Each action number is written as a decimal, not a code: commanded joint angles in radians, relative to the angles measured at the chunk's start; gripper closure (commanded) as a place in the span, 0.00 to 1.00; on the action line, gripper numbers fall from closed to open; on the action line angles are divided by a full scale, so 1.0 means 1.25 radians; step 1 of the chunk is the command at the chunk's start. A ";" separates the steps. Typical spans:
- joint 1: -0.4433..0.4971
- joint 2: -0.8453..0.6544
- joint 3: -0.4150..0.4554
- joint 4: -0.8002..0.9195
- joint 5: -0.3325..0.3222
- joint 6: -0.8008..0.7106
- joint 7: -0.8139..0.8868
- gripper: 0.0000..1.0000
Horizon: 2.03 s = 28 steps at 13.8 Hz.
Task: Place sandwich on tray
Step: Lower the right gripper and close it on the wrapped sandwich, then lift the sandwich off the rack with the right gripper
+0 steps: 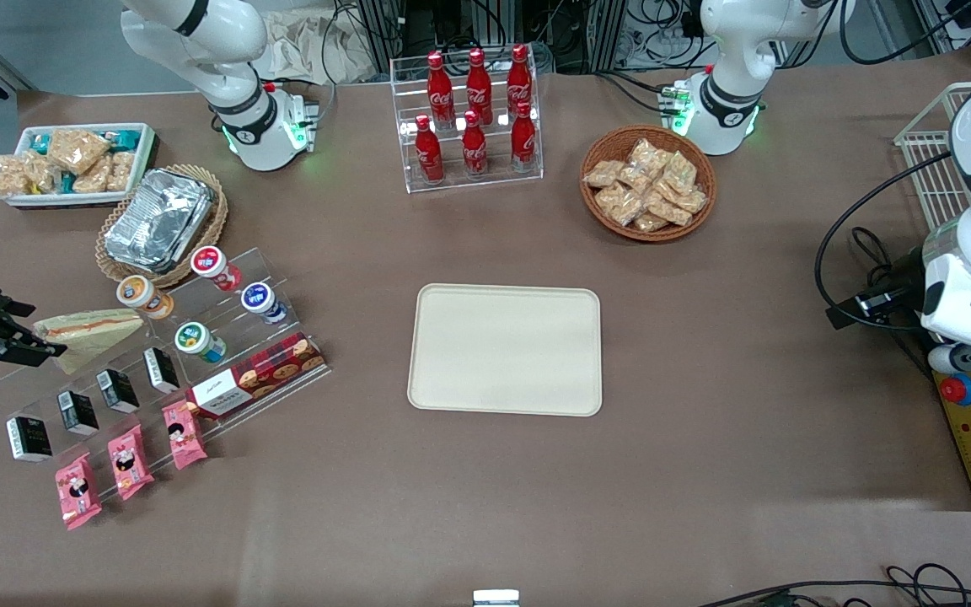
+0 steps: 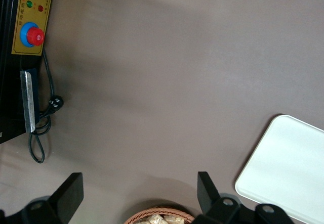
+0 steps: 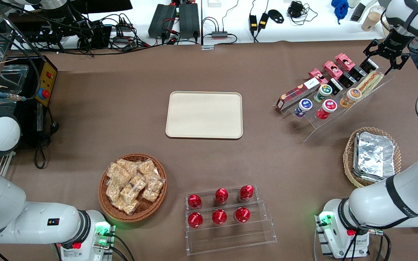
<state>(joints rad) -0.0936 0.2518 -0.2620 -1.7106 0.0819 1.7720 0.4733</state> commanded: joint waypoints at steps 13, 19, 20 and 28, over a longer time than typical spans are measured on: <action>-0.032 0.012 -0.002 -0.107 0.013 0.120 0.012 0.25; -0.026 0.011 0.003 -0.091 0.023 0.116 -0.008 0.63; -0.027 0.012 0.003 -0.068 0.024 0.110 -0.026 0.63; 0.001 0.035 0.006 0.182 0.023 -0.068 -0.046 0.62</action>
<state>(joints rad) -0.1161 0.2748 -0.2541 -1.5762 0.0949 1.7381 0.4281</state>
